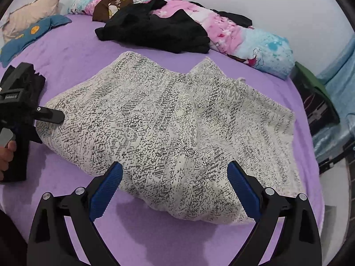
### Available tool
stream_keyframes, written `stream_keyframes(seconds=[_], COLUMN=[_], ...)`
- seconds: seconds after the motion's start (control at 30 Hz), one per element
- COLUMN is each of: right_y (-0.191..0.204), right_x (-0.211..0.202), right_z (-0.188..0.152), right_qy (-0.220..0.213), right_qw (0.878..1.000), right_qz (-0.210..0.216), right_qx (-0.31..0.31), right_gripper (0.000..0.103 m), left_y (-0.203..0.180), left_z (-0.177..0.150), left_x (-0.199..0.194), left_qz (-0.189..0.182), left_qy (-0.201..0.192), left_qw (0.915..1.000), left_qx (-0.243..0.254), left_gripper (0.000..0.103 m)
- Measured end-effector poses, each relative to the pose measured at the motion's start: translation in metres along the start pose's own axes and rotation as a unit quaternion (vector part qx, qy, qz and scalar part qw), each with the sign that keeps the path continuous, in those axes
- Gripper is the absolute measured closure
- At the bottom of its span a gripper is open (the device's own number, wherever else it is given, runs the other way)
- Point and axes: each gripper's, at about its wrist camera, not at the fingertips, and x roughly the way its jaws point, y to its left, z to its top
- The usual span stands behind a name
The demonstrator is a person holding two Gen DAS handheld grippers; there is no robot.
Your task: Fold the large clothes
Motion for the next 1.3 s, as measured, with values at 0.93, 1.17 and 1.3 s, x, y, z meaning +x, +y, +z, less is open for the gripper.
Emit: stream_keyframes(seconds=[0.93,1.17,1.3], right_y=[-0.030,-0.022,-0.008], right_x=[-0.022,-0.046,-0.048], right_z=[0.042,0.116,0.162], right_qy=[0.024,0.054,0.081], right_qw=[1.000,0.998,0.996], right_qz=[0.012,0.015,0.027], right_qx=[-0.005,-0.030,-0.020], right_gripper=[0.010,0.009,0.007], left_y=[-0.075,-0.119,-0.151], left_z=[-0.018,-0.036,-0.052], left_x=[-0.010,-0.003,0.009], left_qz=[0.063,0.129,0.183], left_qy=[-0.070,-0.102,-0.121], left_qw=[0.9924,0.9766,0.9559], left_qx=[0.080,0.139,0.195], left_gripper=[0.065,0.065,0.065])
